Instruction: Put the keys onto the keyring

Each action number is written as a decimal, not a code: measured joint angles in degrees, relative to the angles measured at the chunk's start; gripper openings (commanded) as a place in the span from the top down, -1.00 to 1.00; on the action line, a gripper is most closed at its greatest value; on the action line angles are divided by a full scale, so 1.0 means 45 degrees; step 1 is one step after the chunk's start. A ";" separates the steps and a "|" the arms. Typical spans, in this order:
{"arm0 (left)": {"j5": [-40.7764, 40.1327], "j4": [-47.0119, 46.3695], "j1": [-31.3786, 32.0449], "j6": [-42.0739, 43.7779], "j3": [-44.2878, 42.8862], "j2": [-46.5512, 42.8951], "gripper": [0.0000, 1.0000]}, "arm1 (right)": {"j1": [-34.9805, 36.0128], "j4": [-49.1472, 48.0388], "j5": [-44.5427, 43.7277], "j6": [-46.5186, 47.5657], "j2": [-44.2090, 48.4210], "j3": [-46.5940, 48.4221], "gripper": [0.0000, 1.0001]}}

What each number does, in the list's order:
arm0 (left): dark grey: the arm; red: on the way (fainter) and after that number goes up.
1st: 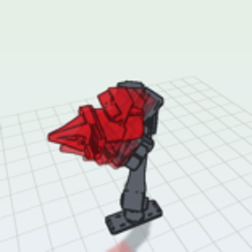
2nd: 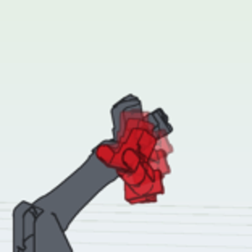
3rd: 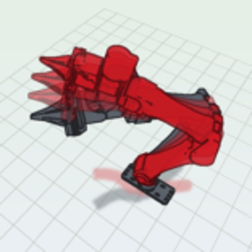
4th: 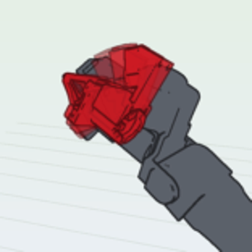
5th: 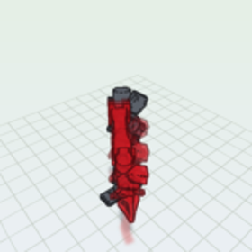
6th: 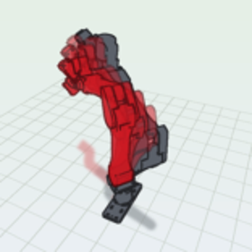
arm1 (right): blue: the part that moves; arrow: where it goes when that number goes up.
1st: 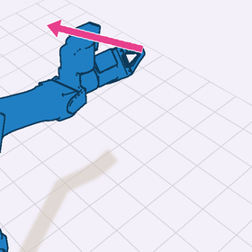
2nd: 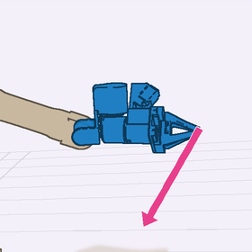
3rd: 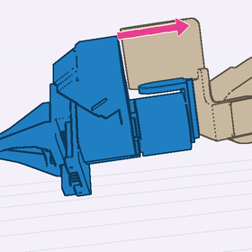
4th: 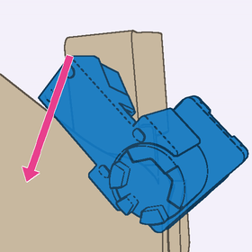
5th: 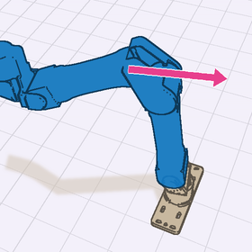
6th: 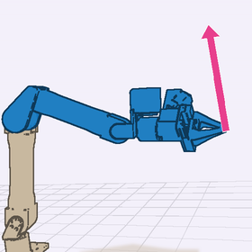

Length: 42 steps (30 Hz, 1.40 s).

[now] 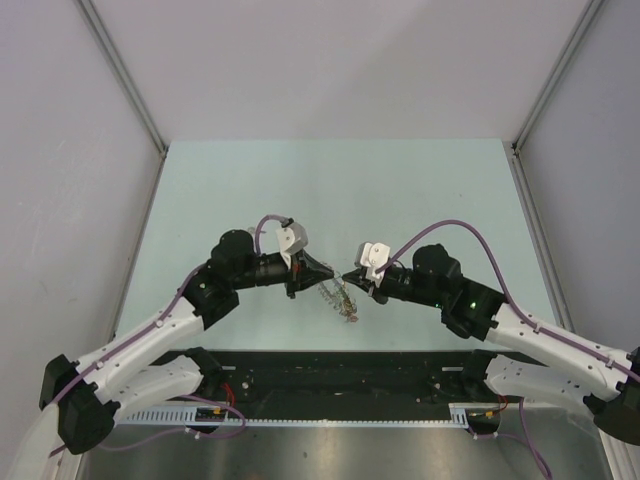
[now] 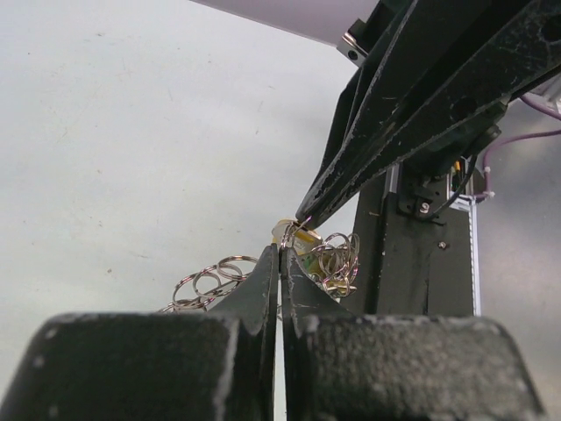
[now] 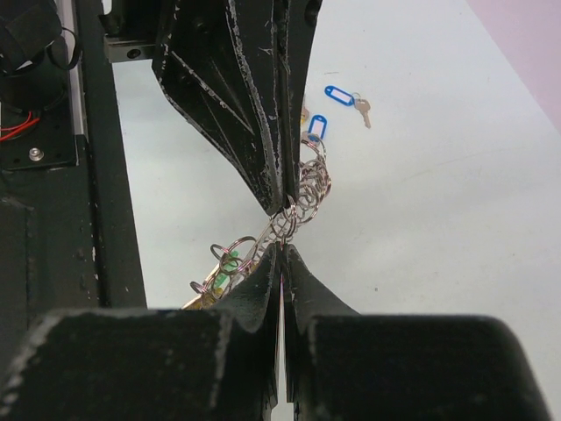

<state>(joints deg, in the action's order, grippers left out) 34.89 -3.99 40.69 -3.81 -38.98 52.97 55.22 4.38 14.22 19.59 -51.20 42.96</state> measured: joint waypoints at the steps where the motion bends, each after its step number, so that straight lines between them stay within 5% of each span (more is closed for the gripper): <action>1: -0.0058 -0.0087 -0.0005 -0.0117 0.0078 -0.0015 0.99 | 0.0000 -0.0121 -0.0005 -0.0078 -0.0015 -0.0097 1.00; 20: -0.0772 -0.1054 -0.0058 -0.0976 0.0403 -0.0325 0.99 | -0.0029 -0.1307 -0.0223 -0.0593 -0.0359 -0.0525 0.87; 32: -0.0801 -0.1098 -0.0073 -0.1059 0.0403 -0.0325 0.99 | -0.0029 -0.1511 -0.0408 -0.0782 -0.0573 -0.0612 1.00; 42: -0.0821 -0.0831 -0.0155 -0.0452 0.0403 -0.0578 0.46 | -0.0049 -0.0899 -0.0311 -0.0291 -0.0389 -0.0641 1.00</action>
<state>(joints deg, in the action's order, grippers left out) 31.20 -7.73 39.99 -5.85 -37.17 50.37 55.00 0.34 12.82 18.28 -52.95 40.07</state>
